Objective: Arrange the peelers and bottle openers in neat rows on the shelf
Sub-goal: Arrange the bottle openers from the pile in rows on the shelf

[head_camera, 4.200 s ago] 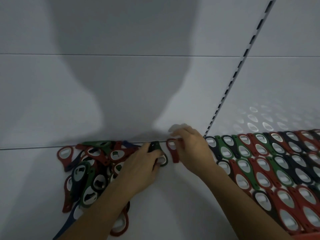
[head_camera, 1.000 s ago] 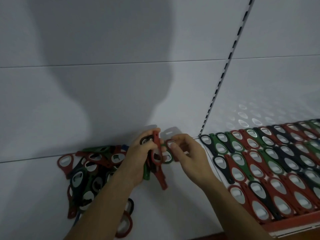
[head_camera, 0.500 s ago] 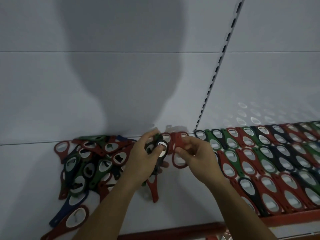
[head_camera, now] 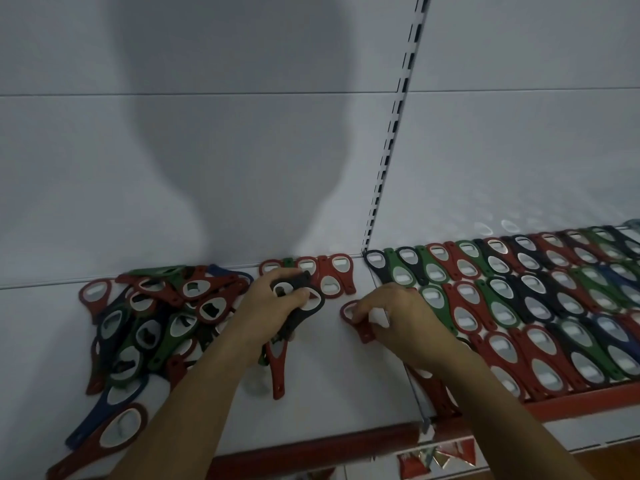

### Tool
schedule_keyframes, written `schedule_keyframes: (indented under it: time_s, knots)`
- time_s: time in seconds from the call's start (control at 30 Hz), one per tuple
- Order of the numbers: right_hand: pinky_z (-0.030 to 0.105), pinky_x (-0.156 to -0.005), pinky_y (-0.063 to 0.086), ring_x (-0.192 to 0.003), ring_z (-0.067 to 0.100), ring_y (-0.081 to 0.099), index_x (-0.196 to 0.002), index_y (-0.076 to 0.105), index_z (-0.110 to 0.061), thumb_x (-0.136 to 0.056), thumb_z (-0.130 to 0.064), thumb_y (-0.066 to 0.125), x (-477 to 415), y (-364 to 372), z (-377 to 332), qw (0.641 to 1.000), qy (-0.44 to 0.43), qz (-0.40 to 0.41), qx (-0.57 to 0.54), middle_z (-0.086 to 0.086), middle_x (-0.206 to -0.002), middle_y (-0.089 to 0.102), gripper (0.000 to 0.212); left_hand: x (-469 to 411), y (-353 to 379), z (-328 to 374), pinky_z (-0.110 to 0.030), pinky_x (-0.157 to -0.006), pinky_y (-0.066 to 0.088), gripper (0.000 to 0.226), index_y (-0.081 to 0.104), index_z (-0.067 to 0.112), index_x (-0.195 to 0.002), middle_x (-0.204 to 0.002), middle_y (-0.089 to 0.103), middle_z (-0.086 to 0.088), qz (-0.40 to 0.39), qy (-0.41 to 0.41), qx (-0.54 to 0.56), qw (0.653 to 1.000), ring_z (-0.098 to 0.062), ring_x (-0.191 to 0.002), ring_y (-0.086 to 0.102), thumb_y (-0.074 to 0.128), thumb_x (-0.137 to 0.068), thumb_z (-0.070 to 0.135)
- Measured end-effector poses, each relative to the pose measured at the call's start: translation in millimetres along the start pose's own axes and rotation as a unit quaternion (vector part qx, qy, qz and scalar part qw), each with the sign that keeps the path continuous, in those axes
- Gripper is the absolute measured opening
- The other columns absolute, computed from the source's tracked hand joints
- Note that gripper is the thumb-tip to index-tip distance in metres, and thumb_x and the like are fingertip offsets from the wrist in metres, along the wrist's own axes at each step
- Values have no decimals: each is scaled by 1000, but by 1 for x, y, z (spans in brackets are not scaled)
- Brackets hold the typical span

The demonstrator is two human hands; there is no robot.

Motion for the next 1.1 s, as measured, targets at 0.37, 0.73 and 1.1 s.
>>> schedule_keyframes:
  time_s: [0.37, 0.73, 1.1]
  knots:
    - [28, -67, 59, -72, 11, 72, -114, 70, -18, -93, -20, 72, -7, 9, -20, 948, 78, 87, -298, -6, -84, 76, 20, 15, 22, 11, -18, -72, 57, 18, 78, 37, -105, -99, 79, 9, -71, 96, 2, 993, -8, -90, 74, 69, -97, 23]
    - [25, -79, 58, -89, 10, 69, -94, 81, -23, -84, -8, 79, 5, 0, -19, 974, -60, 78, -204, -9, -98, 73, 19, 15, -9, 15, -29, -50, 43, 65, 68, 40, -126, -88, 64, -12, -135, 31, 117, 983, -15, -61, 48, 45, -93, -12]
    - [26, -94, 50, -111, 12, 56, -113, 73, -24, -80, -8, 68, 23, 25, -6, 997, -80, -2, -7, -7, -119, 63, 37, 26, 18, 1, -27, -79, 49, 42, 58, 43, -131, -108, 51, 15, -74, 217, -533, 814, -4, -93, 54, 63, -92, 59]
Point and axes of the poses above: each hand's wrist, its own x-axis away from the middle knuckle, its own y-axis out of the palm, z = x × y, the point moved 5 cm from there along -x, towards the middle knuckle
